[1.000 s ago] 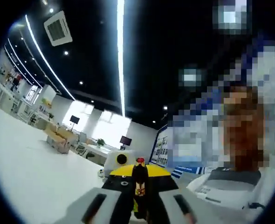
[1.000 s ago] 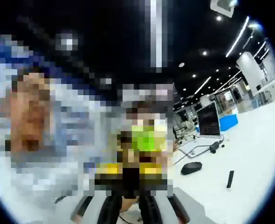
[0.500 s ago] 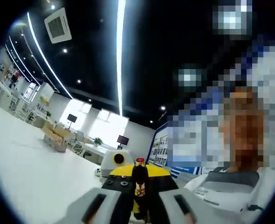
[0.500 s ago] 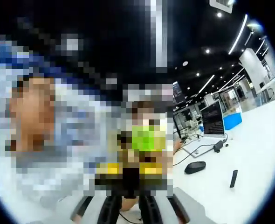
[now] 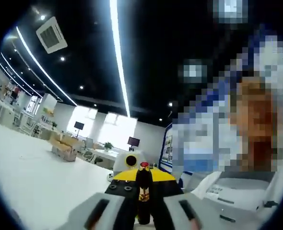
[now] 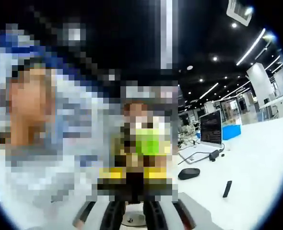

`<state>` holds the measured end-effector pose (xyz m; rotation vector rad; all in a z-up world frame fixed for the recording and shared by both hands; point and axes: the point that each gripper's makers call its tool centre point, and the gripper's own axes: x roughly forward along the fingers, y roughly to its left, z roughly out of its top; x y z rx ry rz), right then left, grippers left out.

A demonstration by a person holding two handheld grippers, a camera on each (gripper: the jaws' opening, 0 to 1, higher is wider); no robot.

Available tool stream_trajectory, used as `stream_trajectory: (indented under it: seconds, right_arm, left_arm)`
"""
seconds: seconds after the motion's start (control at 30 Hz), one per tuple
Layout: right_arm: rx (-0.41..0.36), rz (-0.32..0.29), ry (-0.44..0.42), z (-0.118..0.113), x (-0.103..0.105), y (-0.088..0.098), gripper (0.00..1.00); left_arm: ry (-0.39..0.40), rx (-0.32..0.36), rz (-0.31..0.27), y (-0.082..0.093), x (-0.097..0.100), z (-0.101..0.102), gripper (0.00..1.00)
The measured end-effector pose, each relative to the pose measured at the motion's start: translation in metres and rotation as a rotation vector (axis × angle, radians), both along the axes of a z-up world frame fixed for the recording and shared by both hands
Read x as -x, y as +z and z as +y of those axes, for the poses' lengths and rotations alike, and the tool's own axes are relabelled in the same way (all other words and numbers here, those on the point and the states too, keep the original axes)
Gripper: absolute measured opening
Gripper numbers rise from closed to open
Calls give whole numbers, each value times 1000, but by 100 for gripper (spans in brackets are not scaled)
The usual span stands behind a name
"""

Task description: Unscrew the lipstick cap, remove the lipstick, and put the cap back on the lipstick

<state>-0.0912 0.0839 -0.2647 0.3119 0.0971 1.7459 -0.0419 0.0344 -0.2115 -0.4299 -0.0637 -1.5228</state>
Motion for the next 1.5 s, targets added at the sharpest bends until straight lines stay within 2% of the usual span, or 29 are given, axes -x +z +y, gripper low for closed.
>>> stream_trajectory:
  seconds: [0.2,0.23,0.27,0.47,0.57,0.63,0.7,0.77,0.87,1.0,1.17,1.23,1.3,1.37,1.43,1.5]
  right_arm:
    - [8,26,2,1,-2,-5,11]
    - [13,29,8,1,0,-5,11]
    - [19,33,14,0,2,-5,11]
    - [17,53,38,-3,4,-1,10]
    - [17,31,11,-8,-2,1,10]
    - [11,24,-9,-11,-6,3,10]
    - [-7,23,-42,-16,-12,8,10]
    - [-17,14,-98,-22,-24,12,10]
    - [-44,5,-171,-34,-42,20,10]
    - [-82,16,-209,-49,-62,31,10]
    - [-94,-3,-241,-53,-75,37,10]
    - [-86,-11,-233,-48,-72,36,10]
    - [-71,-22,-227,-43,-69,34,10]
    - [-44,-35,-234,-39,-70,30,10]
    - [-16,-44,-243,-35,-71,24,10]
    - [-6,-12,-235,-34,-73,21,10]
  left_arm:
    - [-29,-30,56,-14,-6,-6,9]
    - [-52,-30,81,-15,-5,-8,9]
    - [-69,-27,101,-16,-4,-8,9]
    - [-100,1,131,-13,-3,-8,9]
    - [-72,22,113,-9,-6,-8,10]
    - [-58,35,115,-6,-9,-5,17]
    - [-10,49,127,-3,-19,4,23]
    - [46,50,113,-1,-28,13,26]
    - [87,13,104,-6,-37,20,27]
    - [64,-40,94,-16,-36,17,36]
    - [44,-150,67,-40,-34,-1,36]
    - [29,-186,73,-50,-32,-11,36]
    - [21,-203,66,-54,-30,-19,32]
    - [11,-205,60,-55,-27,-23,25]
    - [9,-193,64,-54,-27,-23,23]
    - [20,-194,50,-53,-28,-22,18]
